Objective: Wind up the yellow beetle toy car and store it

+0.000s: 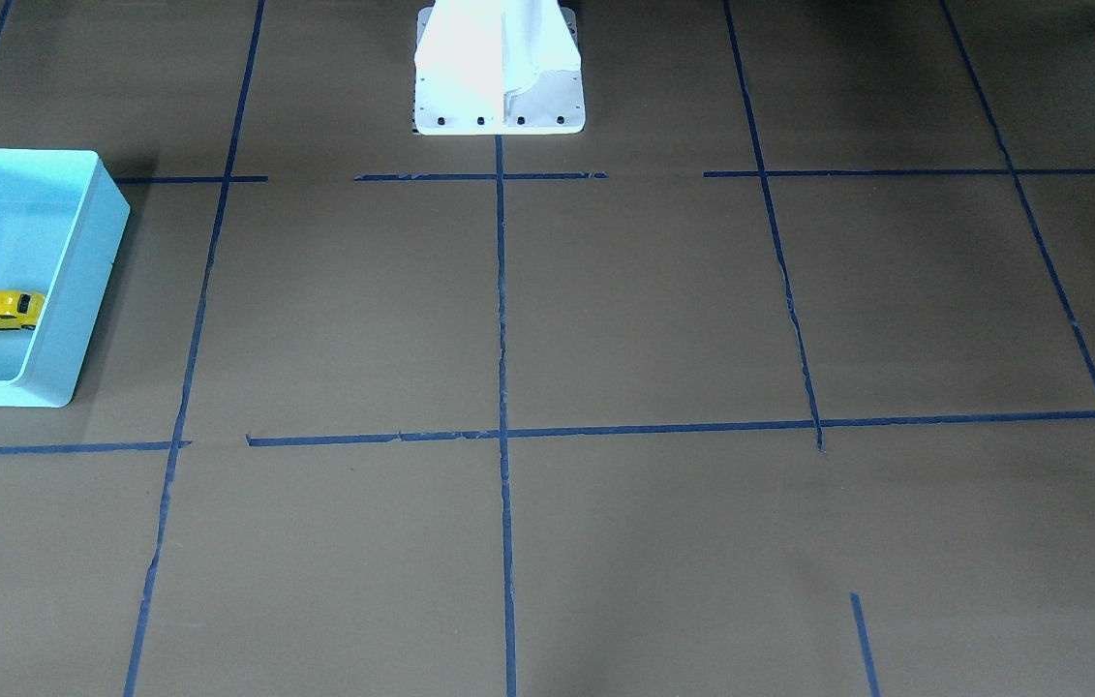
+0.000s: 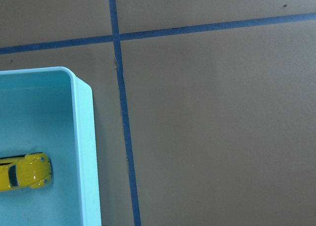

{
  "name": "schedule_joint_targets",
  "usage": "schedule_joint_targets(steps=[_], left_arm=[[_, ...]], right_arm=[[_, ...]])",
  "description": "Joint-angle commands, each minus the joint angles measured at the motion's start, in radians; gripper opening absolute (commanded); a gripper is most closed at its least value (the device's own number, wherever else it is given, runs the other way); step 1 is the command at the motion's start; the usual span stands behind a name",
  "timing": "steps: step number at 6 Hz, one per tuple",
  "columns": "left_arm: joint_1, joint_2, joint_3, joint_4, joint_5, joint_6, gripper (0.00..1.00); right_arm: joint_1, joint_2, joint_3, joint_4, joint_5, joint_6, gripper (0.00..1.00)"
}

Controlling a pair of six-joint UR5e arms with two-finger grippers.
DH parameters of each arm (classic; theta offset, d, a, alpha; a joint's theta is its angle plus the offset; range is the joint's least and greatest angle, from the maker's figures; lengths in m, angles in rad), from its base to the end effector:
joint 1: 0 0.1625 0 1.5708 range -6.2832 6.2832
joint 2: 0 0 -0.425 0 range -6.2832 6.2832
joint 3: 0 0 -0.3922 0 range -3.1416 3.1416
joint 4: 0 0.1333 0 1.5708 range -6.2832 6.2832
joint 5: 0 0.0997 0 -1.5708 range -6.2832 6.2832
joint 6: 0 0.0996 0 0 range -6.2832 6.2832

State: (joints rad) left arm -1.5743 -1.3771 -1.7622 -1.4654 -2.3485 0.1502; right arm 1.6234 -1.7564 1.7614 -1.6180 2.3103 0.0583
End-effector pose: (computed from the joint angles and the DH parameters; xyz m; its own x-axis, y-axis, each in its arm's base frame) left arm -0.0648 -0.4017 0.6617 0.7048 0.0717 -0.7058 -0.1031 0.9947 -0.0019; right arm 0.0877 -0.4062 0.6560 0.7320 0.1253 0.6697 -0.0953 0.9921 -0.0814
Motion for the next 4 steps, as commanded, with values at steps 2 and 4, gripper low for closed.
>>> schedule_joint_targets(steps=[2,4], left_arm=[[0.0,-0.002,0.001,-0.001,0.0,0.0,1.0],[0.0,-0.007,0.004,-0.003,-0.002,0.002,1.0]], right_arm=[[0.0,0.0,0.001,0.001,0.001,0.0,1.0],[0.0,0.0,0.001,0.001,0.001,0.002,1.0]])
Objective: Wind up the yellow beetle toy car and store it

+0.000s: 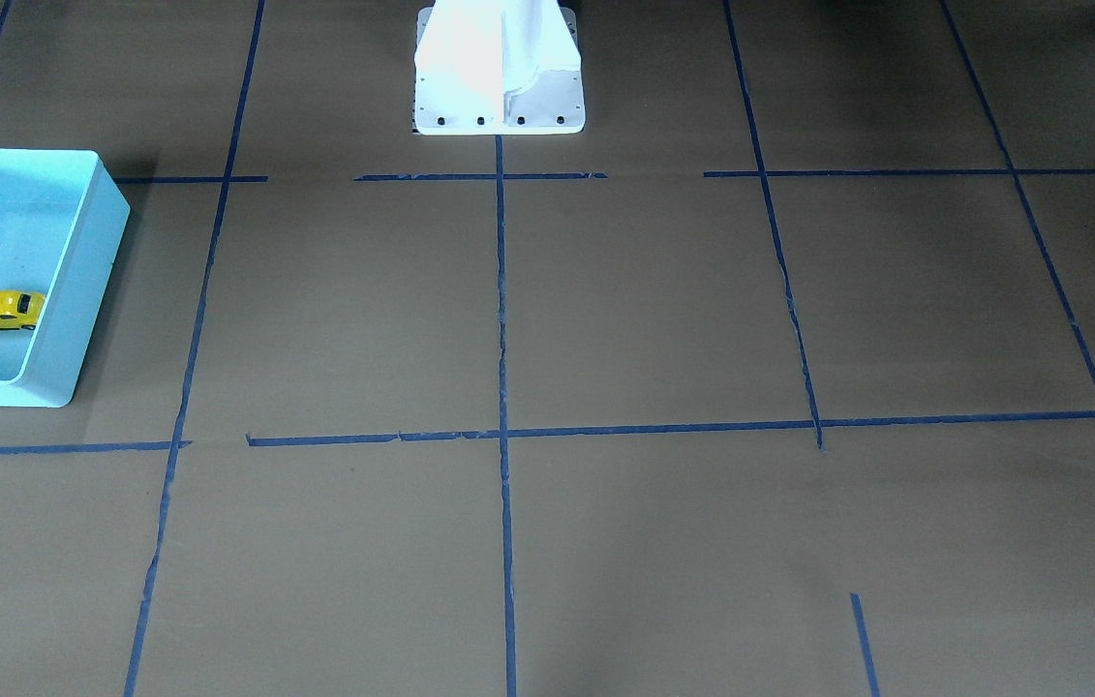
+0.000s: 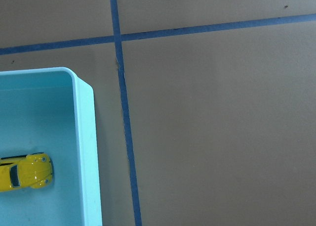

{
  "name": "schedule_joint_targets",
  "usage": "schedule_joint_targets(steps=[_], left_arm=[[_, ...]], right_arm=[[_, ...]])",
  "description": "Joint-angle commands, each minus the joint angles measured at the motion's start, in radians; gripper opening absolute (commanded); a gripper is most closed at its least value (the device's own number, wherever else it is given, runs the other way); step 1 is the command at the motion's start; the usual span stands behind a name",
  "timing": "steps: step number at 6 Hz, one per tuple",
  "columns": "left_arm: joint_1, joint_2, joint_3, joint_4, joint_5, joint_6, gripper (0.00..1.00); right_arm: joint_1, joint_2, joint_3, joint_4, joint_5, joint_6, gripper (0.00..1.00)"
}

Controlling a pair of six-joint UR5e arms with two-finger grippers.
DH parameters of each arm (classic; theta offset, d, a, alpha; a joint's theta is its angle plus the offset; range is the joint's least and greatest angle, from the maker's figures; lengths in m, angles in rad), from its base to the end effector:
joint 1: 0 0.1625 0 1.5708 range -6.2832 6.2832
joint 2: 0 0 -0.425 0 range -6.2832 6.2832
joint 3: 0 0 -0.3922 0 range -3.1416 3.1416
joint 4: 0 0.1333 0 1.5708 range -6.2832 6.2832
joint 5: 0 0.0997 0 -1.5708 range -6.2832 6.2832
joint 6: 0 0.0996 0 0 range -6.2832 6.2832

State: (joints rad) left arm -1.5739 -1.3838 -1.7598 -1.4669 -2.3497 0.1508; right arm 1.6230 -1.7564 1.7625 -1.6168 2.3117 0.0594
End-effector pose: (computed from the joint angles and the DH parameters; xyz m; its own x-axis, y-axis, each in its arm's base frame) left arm -0.0646 -0.4050 0.6600 0.7039 0.0766 -0.7062 -0.1038 0.9946 0.0044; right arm 0.0874 -0.4064 0.6552 0.7311 0.1245 0.6709 -0.0957 0.9922 -0.0799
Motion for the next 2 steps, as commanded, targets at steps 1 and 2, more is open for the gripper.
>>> schedule_joint_targets(steps=[1,2], left_arm=[[0.0,-0.001,0.006,-0.001,0.0,0.001,1.0],[0.0,-0.001,0.006,0.0,0.0,0.001,1.0]], right_arm=[[0.0,-0.002,0.0,0.0,0.0,0.0,1.0],[0.0,0.0,0.0,0.0,0.0,0.0,1.0]])
